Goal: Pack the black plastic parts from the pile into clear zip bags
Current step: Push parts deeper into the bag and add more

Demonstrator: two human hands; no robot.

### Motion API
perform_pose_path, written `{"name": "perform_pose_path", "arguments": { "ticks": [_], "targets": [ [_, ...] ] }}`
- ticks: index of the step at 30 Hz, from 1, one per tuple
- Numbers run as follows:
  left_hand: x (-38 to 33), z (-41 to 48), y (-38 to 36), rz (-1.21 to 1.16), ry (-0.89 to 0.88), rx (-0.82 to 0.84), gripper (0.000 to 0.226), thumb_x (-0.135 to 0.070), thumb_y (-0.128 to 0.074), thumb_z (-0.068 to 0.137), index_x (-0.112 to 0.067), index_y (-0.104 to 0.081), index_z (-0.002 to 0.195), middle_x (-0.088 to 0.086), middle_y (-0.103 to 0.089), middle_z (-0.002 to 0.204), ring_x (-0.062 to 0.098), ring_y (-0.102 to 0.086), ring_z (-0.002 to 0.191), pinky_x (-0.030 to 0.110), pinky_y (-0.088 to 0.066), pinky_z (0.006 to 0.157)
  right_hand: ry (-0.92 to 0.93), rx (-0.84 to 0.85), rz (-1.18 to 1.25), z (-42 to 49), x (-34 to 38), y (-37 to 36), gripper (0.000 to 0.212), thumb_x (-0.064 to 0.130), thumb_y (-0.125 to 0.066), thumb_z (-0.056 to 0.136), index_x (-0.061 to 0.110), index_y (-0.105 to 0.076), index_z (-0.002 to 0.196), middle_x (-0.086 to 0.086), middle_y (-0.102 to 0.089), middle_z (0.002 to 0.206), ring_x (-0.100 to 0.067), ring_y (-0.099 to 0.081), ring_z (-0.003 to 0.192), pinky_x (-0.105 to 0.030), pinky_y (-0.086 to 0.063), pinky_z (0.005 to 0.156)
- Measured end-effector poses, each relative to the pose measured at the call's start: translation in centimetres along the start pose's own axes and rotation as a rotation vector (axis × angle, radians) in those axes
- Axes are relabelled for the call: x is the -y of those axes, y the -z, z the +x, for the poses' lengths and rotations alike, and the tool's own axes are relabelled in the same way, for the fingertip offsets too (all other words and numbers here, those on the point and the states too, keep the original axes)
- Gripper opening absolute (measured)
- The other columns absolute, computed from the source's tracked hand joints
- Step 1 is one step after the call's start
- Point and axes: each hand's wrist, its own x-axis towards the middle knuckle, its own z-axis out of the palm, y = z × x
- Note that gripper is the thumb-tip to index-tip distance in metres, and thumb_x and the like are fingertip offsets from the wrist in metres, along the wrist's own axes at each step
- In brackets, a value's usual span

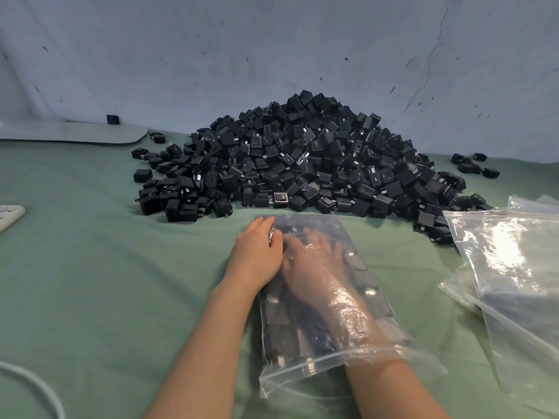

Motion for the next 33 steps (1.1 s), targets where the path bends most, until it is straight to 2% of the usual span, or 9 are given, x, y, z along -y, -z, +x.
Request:
{"name": "perform_pose_path", "arguments": {
  "ticks": [4,8,12,21,27,33],
  "targets": [
    [0.0,-0.1,-0.2,0.012,-0.011,-0.006,0.041,-0.026,-0.038,0.1,-0.015,-0.045,0.139,0.007,-0.034,0.15,0.025,-0.031,0.137,0.032,-0.022,0.112,-0.004,0.015,-0.033,0.0,0.2,0.1,0.047,0.038,-0.021,0.102,0.034,-0.021,0.149,-0.009,-0.008,0.161,-0.027,0.0,0.148,-0.055,0.002,0.117],
    [-0.4,-0.2,-0.3,0.066,-0.083,0.005,0.042,-0.033,-0.033,0.101,-0.022,-0.046,0.139,-0.002,-0.016,0.158,0.022,-0.015,0.143,0.038,-0.014,0.117,-0.015,0.062,-0.084,0.2,0.2,0.3,0.058,0.033,-0.032,0.1,0.031,-0.008,0.153,-0.006,0.001,0.162,-0.027,0.006,0.148,-0.054,0.004,0.117],
    [-0.6,0.0,-0.4,0.156,-0.133,0.084,0.046,-0.037,-0.024,0.102,-0.022,-0.04,0.143,-0.008,-0.03,0.154,0.017,-0.013,0.144,0.037,-0.01,0.118,-0.006,0.071,-0.117,0.4,0.2,0.2,0.069,0.029,-0.038,0.097,0.028,0.004,0.153,-0.005,0.008,0.161,-0.028,0.008,0.148,-0.054,0.003,0.118],
    [-0.8,-0.3,-0.1,0.201,-0.114,0.098,0.048,-0.04,-0.02,0.102,-0.025,-0.036,0.145,-0.013,-0.028,0.154,0.013,-0.011,0.145,0.036,-0.01,0.116,-0.018,0.023,-0.115,0.8,-0.1,-0.5,0.07,0.034,-0.039,0.096,0.028,0.001,0.153,-0.007,0.003,0.161,-0.031,-0.001,0.147,-0.052,0.0,0.119],
    [-0.6,-0.3,-0.3,0.166,-0.121,0.127,0.049,-0.04,-0.02,0.102,-0.023,-0.035,0.145,-0.011,-0.026,0.154,0.014,-0.007,0.145,0.038,-0.012,0.118,-0.021,0.023,-0.11,1.0,-0.1,-0.7,0.069,0.031,-0.039,0.096,0.027,0.0,0.153,-0.005,0.005,0.161,-0.03,0.0,0.148,-0.052,0.0,0.118],
    [-0.5,-0.2,-0.4,0.153,-0.157,0.127,0.047,-0.038,-0.022,0.102,-0.024,-0.043,0.141,-0.011,-0.03,0.153,0.017,-0.008,0.146,0.04,-0.011,0.118,-0.012,0.035,-0.12,0.9,-0.2,-0.6,0.072,0.032,-0.04,0.096,0.026,0.003,0.153,-0.004,0.011,0.161,-0.027,0.003,0.148,-0.051,0.002,0.118]
  ]
}}
